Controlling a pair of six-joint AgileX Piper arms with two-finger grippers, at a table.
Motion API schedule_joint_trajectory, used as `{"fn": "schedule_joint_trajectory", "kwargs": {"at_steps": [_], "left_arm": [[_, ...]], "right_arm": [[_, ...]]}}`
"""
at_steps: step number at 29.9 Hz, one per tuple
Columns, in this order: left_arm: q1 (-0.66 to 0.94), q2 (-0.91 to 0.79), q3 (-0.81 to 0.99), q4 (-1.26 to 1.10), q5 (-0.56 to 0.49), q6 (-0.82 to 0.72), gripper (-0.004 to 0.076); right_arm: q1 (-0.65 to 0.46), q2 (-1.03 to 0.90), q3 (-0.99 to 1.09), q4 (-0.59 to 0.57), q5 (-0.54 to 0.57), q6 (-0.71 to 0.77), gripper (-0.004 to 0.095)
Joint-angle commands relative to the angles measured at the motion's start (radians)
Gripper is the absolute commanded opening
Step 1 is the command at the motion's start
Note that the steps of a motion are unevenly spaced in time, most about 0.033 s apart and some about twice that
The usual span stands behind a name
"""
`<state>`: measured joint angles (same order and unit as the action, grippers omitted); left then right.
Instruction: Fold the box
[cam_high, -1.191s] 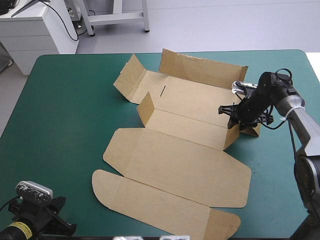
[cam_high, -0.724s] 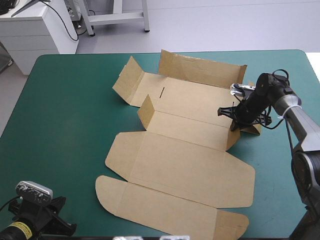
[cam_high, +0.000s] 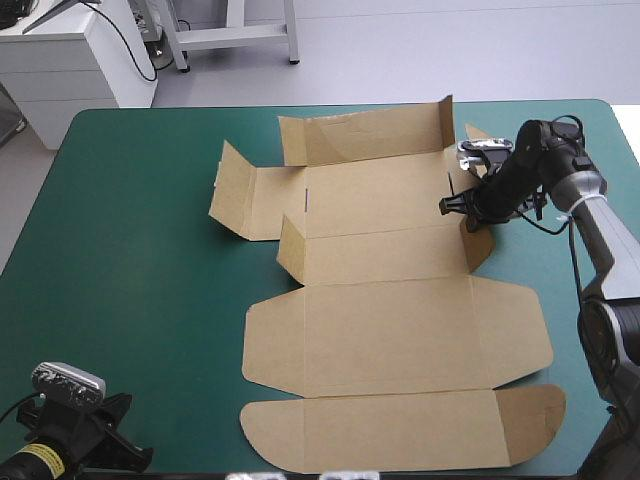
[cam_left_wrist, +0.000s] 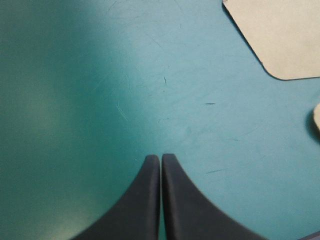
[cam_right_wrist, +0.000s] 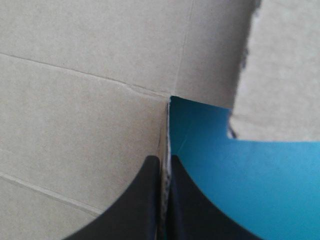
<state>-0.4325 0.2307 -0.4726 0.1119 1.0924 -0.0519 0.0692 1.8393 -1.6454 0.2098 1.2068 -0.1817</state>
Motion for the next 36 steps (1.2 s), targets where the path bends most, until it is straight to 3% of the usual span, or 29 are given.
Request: {"fn": "schedule_joint_trajectory", "kwargs": {"at_steps": [1, 11, 15, 19, 23, 27, 36], "left_arm": [[-0.004, 0.013, -0.024, 0.006, -0.052, -0.008, -0.0008], [-0.004, 0.013, -0.024, 0.006, -0.052, -0.008, -0.0008], [-0.004, 0.013, -0.024, 0.006, -0.052, -0.008, -0.0008], [-0.004, 0.013, -0.024, 0.006, -0.052, -0.008, -0.0008], [-0.004, 0.013, -0.024, 0.006, -0.052, -0.008, -0.0008], [-0.004, 0.013, -0.024, 0.006, -0.052, -0.004, -0.0008], [-0.004, 0.013, -0.024, 0.009, -0.052, 0.001, -0.0008]], "right_arm": [[0.033, 0.004, -0.151, -0.014, 0.038, -0.092, -0.0013], [0.213, 0.160, -0.409, -0.159, 0.038, -0.341, -0.0015], [0.256, 0.199, -0.451, -0.123, 0.011, -0.437, -0.0015], [0.299, 0.205, -0.456, -0.068, -0.013, -0.639, -0.0015], [0.340, 0.205, -0.456, -0.054, -0.055, -0.702, -0.0015], [0.383, 0.205, -0.456, 0.021, -0.057, -0.801, -0.0015], [0.508, 0.205, -0.456, 0.072, -0.039, -0.916, -0.0015]]}}
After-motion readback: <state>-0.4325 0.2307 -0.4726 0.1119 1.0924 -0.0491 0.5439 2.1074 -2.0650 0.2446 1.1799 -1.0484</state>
